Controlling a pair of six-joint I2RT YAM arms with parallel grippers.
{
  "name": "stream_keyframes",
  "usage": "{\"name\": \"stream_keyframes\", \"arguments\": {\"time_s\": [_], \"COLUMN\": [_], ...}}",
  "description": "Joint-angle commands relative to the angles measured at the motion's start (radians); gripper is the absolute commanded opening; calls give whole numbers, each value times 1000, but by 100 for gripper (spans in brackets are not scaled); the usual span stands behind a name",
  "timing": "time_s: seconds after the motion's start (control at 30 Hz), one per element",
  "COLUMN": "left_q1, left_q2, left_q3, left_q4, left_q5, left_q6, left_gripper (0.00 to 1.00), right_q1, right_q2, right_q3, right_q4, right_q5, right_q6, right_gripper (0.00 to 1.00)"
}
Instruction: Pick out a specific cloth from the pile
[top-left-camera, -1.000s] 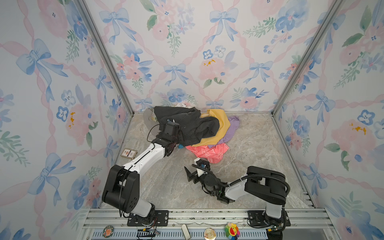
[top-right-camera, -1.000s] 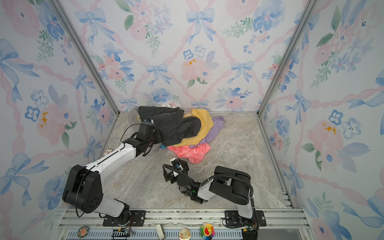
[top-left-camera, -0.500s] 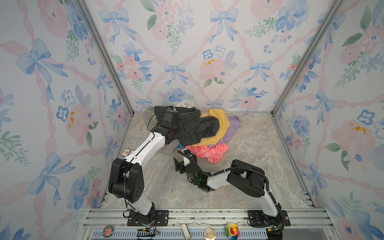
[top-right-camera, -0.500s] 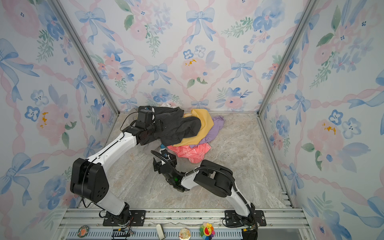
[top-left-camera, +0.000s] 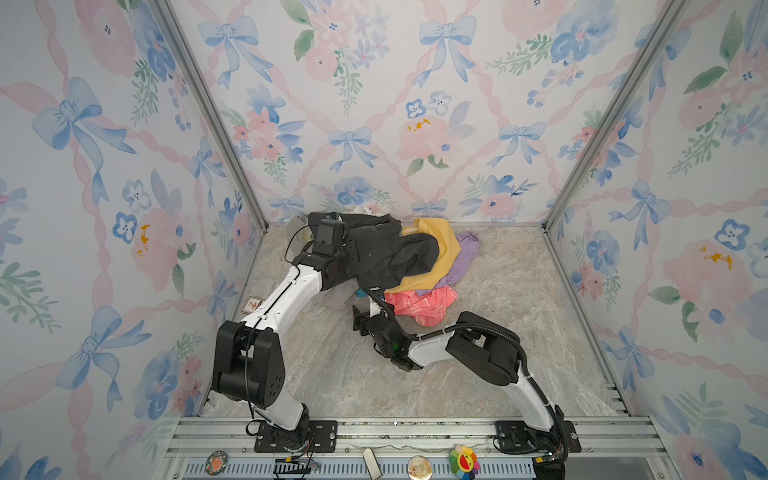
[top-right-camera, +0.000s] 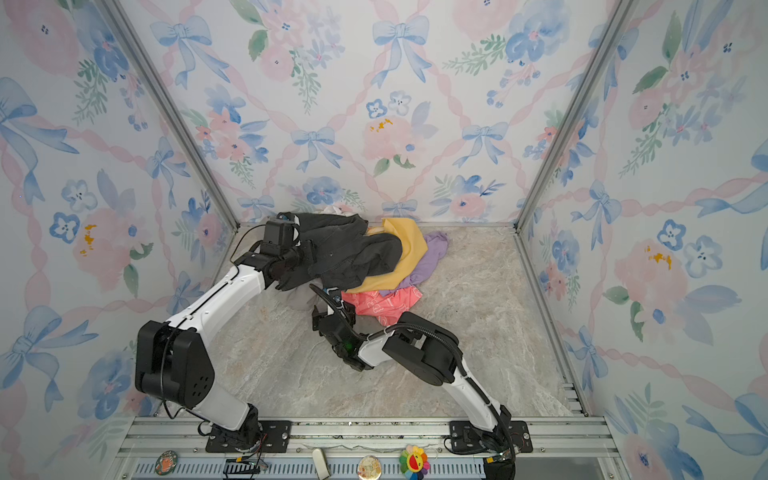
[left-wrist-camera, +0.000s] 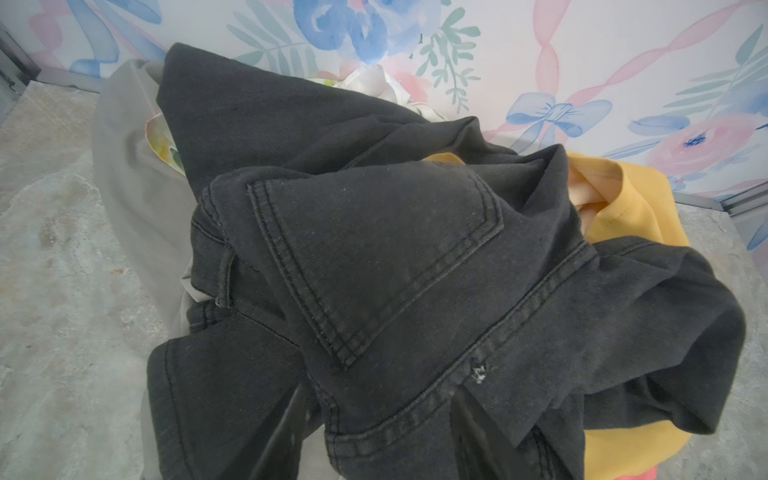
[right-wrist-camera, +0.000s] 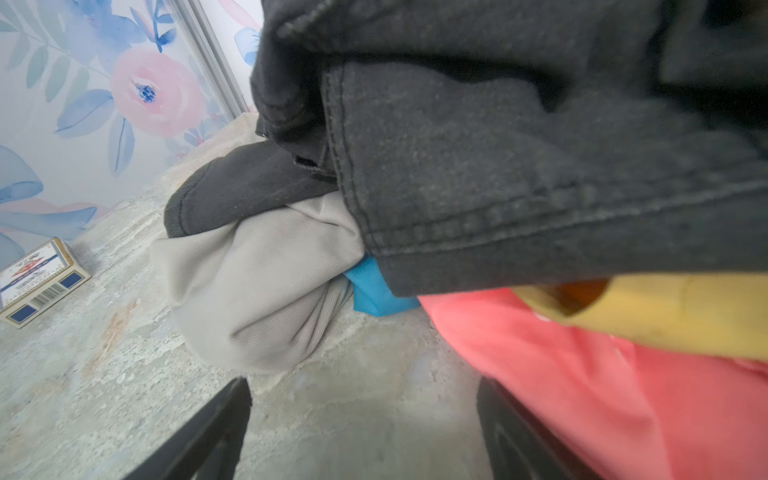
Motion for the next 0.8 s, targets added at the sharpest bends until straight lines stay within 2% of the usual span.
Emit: {"name": "stream_keyframes", "arguments": {"time_s": [0.0, 0.27, 0.4, 0.77], "left_q1": [16, 38, 47, 58], "left_q2": [-35, -50, -60, -68], "left_q3": [-32, -59, -70, -79], "left_q4": [8, 30, 36, 48], "left_q5": [51, 76, 69, 81], "left_q6": [0, -13, -13, -18], "left_gripper": [57, 57, 56, 56], "right_q1": [-20, -31, -44, -73], "right_q2": [37, 105, 129, 150], "right_q3": [40, 134, 159, 189], "right_q4": [-27, -50, -72, -104], "right_q5": [20, 47, 67, 59], "right_q6": [26, 39, 81, 95], "right_gripper": [85, 83, 81, 78]}}
